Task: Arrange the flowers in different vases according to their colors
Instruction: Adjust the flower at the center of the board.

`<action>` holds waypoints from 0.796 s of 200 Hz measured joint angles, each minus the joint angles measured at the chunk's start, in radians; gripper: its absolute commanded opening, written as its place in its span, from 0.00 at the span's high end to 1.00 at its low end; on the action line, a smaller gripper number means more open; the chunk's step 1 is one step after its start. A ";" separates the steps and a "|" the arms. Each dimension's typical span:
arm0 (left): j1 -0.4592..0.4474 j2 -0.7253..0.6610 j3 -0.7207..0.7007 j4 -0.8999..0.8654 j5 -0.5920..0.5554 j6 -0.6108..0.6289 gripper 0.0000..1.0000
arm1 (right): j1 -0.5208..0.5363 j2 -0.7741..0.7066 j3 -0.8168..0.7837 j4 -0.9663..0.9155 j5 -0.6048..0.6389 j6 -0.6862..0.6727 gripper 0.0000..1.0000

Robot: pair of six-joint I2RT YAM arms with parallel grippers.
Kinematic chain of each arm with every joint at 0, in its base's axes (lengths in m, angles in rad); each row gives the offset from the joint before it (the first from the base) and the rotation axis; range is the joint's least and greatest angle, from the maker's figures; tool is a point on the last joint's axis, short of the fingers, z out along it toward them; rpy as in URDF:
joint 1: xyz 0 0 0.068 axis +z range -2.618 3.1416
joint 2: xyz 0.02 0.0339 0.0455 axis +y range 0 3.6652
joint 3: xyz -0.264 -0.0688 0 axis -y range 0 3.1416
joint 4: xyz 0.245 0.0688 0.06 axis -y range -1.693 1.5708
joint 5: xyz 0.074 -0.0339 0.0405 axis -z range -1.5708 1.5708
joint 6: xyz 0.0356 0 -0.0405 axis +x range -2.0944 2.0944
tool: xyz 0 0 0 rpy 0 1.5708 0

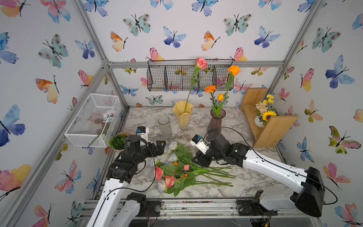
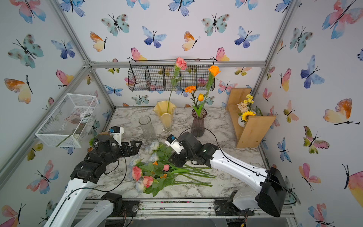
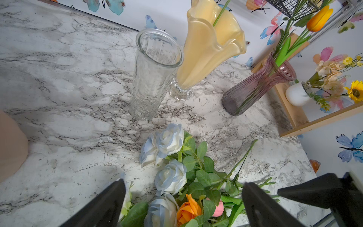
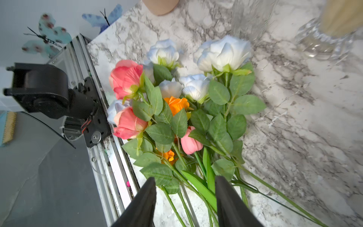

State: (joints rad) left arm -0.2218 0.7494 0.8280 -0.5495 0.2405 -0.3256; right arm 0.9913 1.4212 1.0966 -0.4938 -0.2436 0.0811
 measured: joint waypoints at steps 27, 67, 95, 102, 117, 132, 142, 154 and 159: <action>0.000 -0.005 0.000 0.000 0.000 0.000 0.01 | 0.061 0.112 0.033 -0.055 0.039 -0.068 0.54; 0.000 -0.010 0.000 0.000 0.000 -0.001 0.01 | 0.121 0.166 0.038 -0.082 0.074 -0.164 0.60; 0.000 -0.010 0.000 0.000 0.000 0.000 0.01 | 0.123 0.166 0.040 -0.079 0.095 -0.216 0.63; 0.000 -0.010 0.000 0.000 0.000 -0.001 0.01 | 0.123 0.168 0.040 -0.079 0.099 -0.227 0.65; 0.000 -0.011 0.000 0.000 0.000 -0.001 0.01 | 0.123 0.181 0.045 -0.078 0.110 -0.249 0.69; 0.000 -0.014 0.000 0.000 0.000 -0.001 0.01 | 0.123 0.203 0.049 -0.078 0.121 -0.267 0.71; 0.000 -0.015 0.000 0.000 0.000 -0.001 0.01 | 0.123 0.218 0.050 -0.078 0.128 -0.277 0.71; 0.000 -0.016 0.000 0.000 0.000 -0.001 0.01 | 0.124 0.230 0.050 -0.078 0.135 -0.286 0.72; 0.000 -0.016 0.000 0.000 0.000 -0.001 0.01 | 0.125 0.233 0.050 -0.078 0.136 -0.289 0.72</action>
State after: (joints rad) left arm -0.2218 0.7338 0.8280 -0.5495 0.2401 -0.3264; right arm 1.1160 1.6539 1.1465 -0.5716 -0.1078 -0.2081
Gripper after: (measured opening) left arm 0.987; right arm 0.284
